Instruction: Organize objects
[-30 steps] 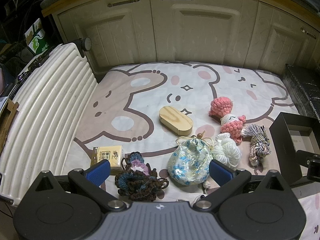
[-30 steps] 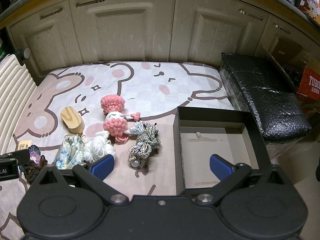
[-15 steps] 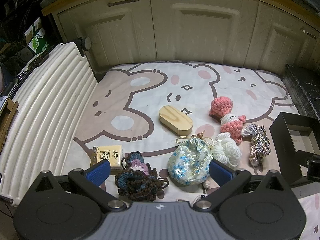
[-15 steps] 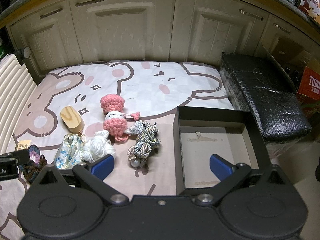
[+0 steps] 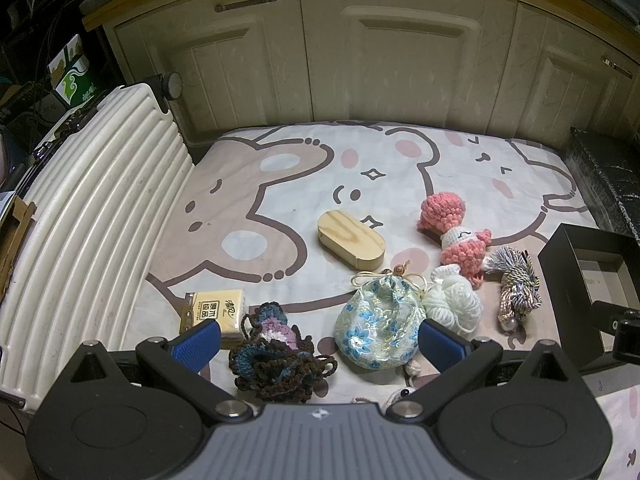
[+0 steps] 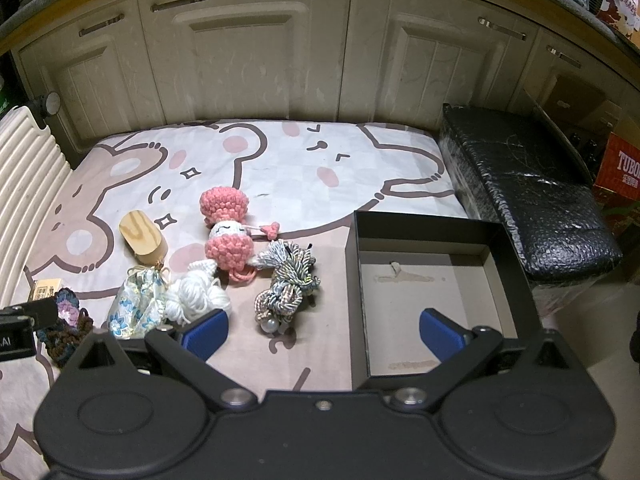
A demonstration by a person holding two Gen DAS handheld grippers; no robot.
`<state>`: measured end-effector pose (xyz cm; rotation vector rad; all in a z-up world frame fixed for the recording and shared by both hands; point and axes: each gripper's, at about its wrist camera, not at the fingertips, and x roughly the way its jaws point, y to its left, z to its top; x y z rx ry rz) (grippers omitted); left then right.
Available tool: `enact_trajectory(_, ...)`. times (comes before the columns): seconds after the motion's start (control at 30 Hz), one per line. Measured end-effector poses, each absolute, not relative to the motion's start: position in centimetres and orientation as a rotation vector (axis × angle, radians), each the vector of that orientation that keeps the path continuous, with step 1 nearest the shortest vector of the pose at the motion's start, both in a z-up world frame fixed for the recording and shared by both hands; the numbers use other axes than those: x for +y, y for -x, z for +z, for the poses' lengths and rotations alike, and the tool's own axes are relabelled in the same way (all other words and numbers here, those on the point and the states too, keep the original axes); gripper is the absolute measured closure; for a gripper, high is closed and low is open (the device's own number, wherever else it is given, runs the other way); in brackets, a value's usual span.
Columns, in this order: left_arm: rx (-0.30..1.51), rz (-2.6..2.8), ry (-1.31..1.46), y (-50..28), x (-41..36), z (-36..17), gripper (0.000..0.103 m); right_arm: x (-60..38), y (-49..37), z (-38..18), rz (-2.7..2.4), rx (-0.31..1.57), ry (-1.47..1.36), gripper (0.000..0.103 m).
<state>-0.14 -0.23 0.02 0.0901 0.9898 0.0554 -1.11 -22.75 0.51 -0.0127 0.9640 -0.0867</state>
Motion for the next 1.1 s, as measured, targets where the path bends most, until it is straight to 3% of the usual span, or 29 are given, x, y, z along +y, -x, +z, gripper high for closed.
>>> enact_trajectory(0.73, 0.957, 0.066, -0.085, 0.6, -0.5, -0.2, 0.000, -22.7, 1.5, 1.0, -0.093, 0.928, 0.019, 0.000)
enact_trajectory(1.1, 0.867, 0.109, -0.067, 0.0, 0.8, 3.7, 0.000, -21.5, 0.8, 4.4, -0.063, 0.798, 0.024, 0.000)
